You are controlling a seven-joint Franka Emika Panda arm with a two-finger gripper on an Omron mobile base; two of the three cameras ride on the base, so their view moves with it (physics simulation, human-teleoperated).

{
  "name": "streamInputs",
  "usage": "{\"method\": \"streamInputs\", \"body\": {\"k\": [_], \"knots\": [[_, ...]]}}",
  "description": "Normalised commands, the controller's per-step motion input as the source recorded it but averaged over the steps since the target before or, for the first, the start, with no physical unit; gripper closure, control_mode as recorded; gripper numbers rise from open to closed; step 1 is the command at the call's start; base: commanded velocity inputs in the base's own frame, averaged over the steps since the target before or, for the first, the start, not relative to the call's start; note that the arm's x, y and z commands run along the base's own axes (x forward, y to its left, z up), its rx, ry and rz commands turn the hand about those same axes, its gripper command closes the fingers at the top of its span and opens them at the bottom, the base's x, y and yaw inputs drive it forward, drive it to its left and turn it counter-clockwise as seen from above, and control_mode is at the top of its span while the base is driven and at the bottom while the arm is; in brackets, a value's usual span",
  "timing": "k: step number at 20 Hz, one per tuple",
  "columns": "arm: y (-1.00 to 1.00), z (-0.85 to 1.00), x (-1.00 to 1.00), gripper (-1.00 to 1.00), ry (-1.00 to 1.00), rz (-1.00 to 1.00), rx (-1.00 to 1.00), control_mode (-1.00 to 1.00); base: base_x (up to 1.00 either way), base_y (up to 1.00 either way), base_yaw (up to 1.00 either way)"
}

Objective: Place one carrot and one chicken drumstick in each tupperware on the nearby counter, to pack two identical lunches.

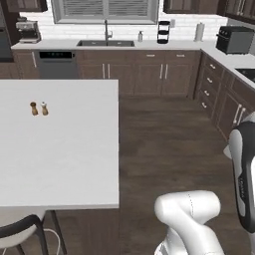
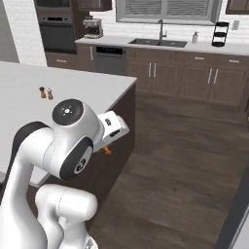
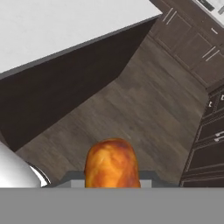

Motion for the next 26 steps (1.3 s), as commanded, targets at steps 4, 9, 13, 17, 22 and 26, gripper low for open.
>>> {"method": "streamInputs", "body": {"k": [4, 9, 13, 17, 22, 26], "knots": [[0.00, 0.00, 0.00, 1.00, 0.00, 0.00, 0.00, 1.00, 0.00, -0.81, -0.15], [0.00, 0.00, 0.00, 1.00, 0.00, 0.00, 0.00, 1.00, -0.08, -0.39, -0.01], [0.00, 0.00, 0.00, 1.00, 0.00, 0.00, 0.00, 1.00, 0.99, -0.29, -0.07], [0.00, 0.00, 0.00, 1.00, 0.00, 0.00, 0.00, 1.00, 1.00, -0.50, -0.07], [0.00, 0.00, 0.00, 1.00, 0.00, 0.00, 0.00, 1.00, 1.00, -0.73, -0.14], [0.00, 0.00, 0.00, 1.00, 0.00, 0.00, 0.00, 1.00, 0.99, -0.99, -0.38]]}}
